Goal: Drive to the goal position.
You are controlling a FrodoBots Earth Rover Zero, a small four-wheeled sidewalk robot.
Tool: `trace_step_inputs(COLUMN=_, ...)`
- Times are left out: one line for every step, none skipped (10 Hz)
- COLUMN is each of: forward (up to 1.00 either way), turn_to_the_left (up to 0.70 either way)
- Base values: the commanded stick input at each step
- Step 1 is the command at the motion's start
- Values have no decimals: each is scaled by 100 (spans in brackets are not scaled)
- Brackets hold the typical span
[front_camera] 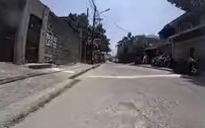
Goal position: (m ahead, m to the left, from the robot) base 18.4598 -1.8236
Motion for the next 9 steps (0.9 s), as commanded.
trace_step_inputs(forward=100, turn_to_the_left=0)
trace_step_inputs(forward=100, turn_to_the_left=0)
trace_step_inputs(forward=100, turn_to_the_left=0)
trace_step_inputs(forward=100, turn_to_the_left=0)
trace_step_inputs(forward=100, turn_to_the_left=0)
trace_step_inputs(forward=100, turn_to_the_left=0)
trace_step_inputs(forward=100, turn_to_the_left=0)
trace_step_inputs(forward=100, turn_to_the_left=0)
trace_step_inputs(forward=100, turn_to_the_left=0)
